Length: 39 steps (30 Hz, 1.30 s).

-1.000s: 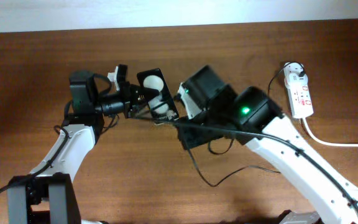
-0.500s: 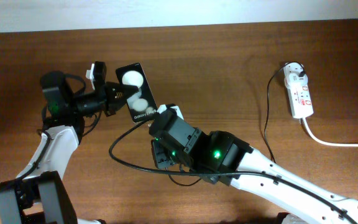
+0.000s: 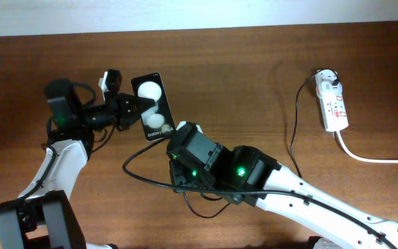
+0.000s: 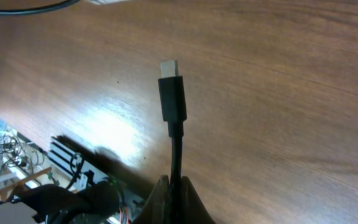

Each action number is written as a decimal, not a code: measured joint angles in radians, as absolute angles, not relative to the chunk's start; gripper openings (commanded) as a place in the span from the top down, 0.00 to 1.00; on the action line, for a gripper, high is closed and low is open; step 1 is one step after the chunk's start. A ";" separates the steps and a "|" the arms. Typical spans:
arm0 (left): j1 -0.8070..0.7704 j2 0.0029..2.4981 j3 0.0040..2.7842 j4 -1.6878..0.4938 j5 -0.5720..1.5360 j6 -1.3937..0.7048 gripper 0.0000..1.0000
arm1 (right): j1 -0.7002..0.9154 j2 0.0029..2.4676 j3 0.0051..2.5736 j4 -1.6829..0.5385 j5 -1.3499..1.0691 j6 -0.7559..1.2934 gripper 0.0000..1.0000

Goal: Plug charger to phone and switch on socket
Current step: 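Carry the cable plug with the right gripper toward the phone's bottom port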

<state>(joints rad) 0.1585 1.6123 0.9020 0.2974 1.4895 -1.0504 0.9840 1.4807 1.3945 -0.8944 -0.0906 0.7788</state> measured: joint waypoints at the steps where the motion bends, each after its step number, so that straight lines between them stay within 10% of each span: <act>1: 0.159 1.612 0.902 0.297 1.489 -1.041 1.00 | 0.984 1.481 1.394 -0.885 -0.087 0.778 0.96; 39: 0.159 1.612 0.902 0.297 1.530 -1.073 1.00 | 0.984 1.481 1.393 -0.814 -0.089 0.815 0.96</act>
